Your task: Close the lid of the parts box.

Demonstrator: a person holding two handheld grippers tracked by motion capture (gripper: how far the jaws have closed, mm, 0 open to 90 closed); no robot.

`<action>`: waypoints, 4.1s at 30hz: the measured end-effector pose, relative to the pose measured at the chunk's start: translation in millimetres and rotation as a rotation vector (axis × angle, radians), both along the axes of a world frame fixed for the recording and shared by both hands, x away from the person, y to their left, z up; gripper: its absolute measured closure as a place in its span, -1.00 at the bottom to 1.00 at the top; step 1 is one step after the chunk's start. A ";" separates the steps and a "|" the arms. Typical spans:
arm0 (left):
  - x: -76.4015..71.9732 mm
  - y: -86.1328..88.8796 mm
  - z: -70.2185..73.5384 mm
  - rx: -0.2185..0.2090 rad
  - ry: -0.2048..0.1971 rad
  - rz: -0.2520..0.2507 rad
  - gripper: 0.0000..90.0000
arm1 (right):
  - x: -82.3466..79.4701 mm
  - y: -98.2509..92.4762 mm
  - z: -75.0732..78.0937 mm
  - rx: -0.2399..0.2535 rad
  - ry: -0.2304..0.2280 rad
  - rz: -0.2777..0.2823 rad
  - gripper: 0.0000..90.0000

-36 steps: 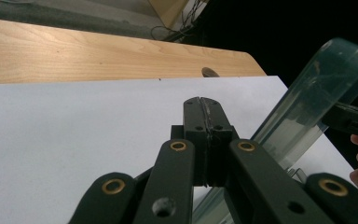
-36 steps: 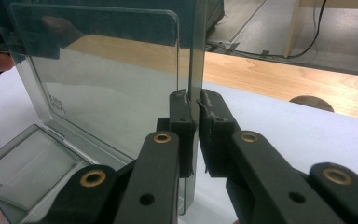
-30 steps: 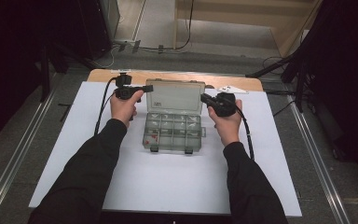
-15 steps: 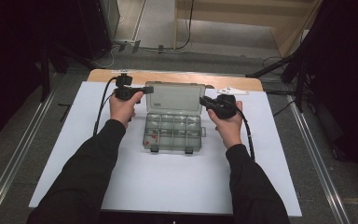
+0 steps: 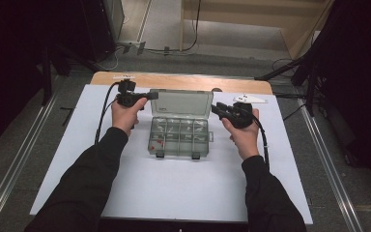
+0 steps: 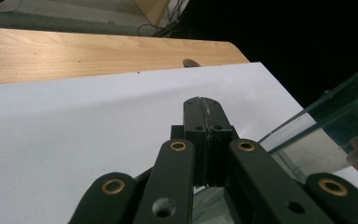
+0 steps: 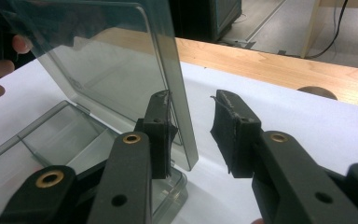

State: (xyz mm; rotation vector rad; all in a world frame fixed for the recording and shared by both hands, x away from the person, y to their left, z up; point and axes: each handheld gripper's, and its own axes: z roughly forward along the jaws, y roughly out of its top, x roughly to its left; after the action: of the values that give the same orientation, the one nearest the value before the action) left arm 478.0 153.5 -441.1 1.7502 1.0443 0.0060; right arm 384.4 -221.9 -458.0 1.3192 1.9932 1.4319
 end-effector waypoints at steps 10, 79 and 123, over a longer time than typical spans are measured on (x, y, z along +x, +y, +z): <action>-12.1 1.5 4.5 0.016 -0.027 0.000 1.00 | -8.7 -4.8 4.6 0.006 0.009 -0.033 0.72; -146.1 17.2 -17.5 0.124 -0.213 -0.035 0.99 | -98.0 39.7 -16.3 -0.033 -0.031 -0.001 1.00; -170.7 11.6 -51.9 0.163 -0.232 -0.009 1.00 | -119.6 41.6 -50.9 -0.032 -0.013 -0.028 1.00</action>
State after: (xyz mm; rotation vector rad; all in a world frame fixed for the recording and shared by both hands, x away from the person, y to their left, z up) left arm 307.3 165.1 -493.0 1.8503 0.8857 0.2890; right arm 264.8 -180.2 -508.9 1.3158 1.9729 1.3872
